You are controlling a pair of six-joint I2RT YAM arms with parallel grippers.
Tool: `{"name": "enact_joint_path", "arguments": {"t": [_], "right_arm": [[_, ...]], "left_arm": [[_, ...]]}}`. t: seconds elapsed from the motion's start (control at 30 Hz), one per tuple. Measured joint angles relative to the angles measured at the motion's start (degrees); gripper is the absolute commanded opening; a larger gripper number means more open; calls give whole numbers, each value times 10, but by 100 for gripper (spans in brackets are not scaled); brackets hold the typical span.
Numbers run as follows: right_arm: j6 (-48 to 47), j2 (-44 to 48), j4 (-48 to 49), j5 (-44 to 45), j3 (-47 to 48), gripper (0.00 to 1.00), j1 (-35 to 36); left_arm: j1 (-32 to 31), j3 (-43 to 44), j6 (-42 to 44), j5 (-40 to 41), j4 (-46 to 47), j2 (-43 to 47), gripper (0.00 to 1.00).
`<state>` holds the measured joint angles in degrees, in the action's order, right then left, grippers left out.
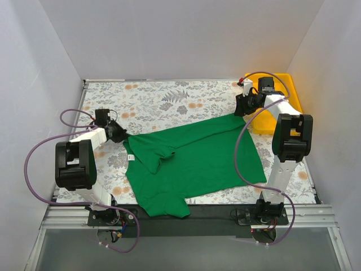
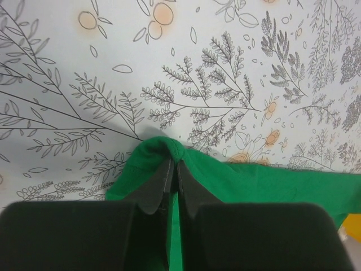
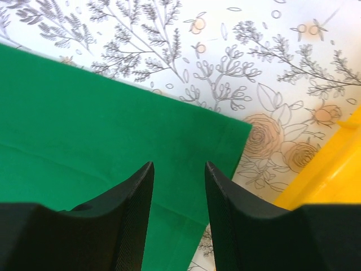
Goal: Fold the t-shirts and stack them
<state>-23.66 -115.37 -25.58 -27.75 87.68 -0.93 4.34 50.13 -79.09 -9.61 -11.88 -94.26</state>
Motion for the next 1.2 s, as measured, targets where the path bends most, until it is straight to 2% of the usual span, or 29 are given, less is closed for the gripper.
{"name": "enact_joint_path", "arguments": {"t": [0.4,1.07,1.2], "right_arm": [[44,-66,17,68,61,47,13],[85,-142,17,43,143,48,34],[88,-155,19,36,144,44,36]], "left_arm": [[53,0,3,0,4,2,0],[98,59,13,-20,3,-67,0],[102,70,16,-26,3,-82,0]]}}
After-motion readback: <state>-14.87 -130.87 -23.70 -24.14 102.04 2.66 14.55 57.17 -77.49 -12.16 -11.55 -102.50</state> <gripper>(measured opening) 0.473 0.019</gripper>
